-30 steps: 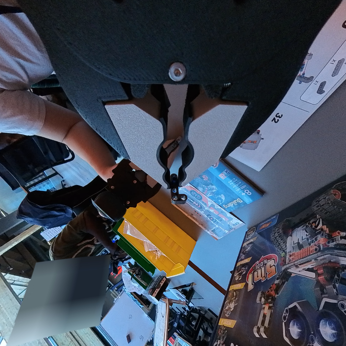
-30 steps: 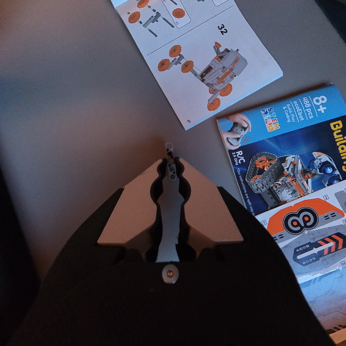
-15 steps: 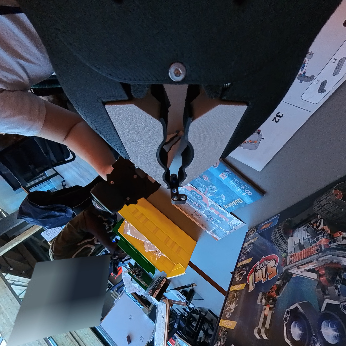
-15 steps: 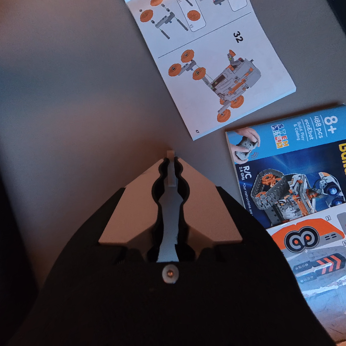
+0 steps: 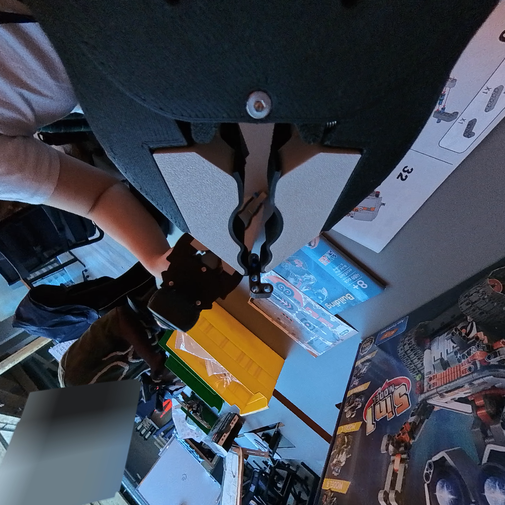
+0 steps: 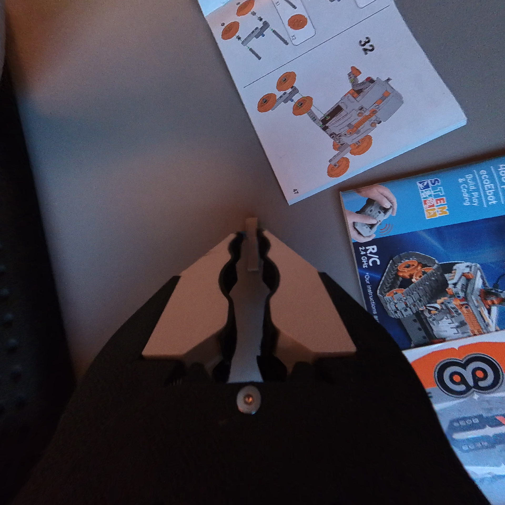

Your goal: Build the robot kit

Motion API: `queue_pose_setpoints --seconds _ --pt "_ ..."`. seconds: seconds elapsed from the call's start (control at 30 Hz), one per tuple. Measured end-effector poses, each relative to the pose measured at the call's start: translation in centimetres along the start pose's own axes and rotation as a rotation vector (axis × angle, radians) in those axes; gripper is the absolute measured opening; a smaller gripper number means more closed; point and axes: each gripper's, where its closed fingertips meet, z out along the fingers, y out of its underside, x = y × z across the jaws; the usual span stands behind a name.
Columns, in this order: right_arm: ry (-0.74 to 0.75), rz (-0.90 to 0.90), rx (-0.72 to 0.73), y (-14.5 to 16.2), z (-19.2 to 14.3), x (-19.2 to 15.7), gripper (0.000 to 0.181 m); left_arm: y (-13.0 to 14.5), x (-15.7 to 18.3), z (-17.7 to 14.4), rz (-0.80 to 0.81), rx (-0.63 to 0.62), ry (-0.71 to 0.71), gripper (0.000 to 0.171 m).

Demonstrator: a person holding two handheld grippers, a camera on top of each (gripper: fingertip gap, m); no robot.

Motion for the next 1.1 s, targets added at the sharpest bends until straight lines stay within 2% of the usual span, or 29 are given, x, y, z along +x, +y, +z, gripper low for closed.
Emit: queue_pose_setpoints --seconds 0.07,0.13,0.23,0.3,0.37,0.47,0.57,0.8,1.1 --pt "0.005 -0.022 -0.014 0.1 0.1 0.0 0.007 0.1 -0.1 0.1 -0.004 -0.006 0.000 0.005" --pt "0.092 -0.083 -0.028 0.1 -0.3 0.8 0.007 0.2 -0.2 0.2 -0.004 -0.009 -0.002 0.005" --pt "0.297 -0.257 0.014 -1.0 -1.6 1.5 0.007 0.2 -0.1 0.2 -0.003 -0.007 0.001 0.005" --pt "0.496 -0.434 0.059 -2.0 -2.6 2.3 0.007 0.2 -0.2 0.1 -0.004 -0.006 -0.001 0.005" --pt "0.663 -0.598 0.026 -2.0 -3.3 3.1 0.006 0.1 -0.3 0.0 -0.009 -0.004 -0.002 0.004" --pt "0.824 -0.744 -0.025 -2.0 -3.6 3.9 0.006 0.1 -0.3 -0.1 -0.012 0.001 -0.002 0.004" --pt "0.915 -0.845 -0.094 -1.8 -3.2 4.5 0.006 0.1 -0.3 -0.1 -0.011 0.004 -0.001 0.004" --pt "0.912 -0.878 -0.186 -0.5 -1.8 4.7 0.006 -0.1 0.2 0.0 -0.009 0.006 0.016 0.005" --pt "0.902 -0.816 -0.166 0.3 -2.1 4.2 0.008 -0.4 0.6 -0.2 -0.008 0.022 0.032 0.005"
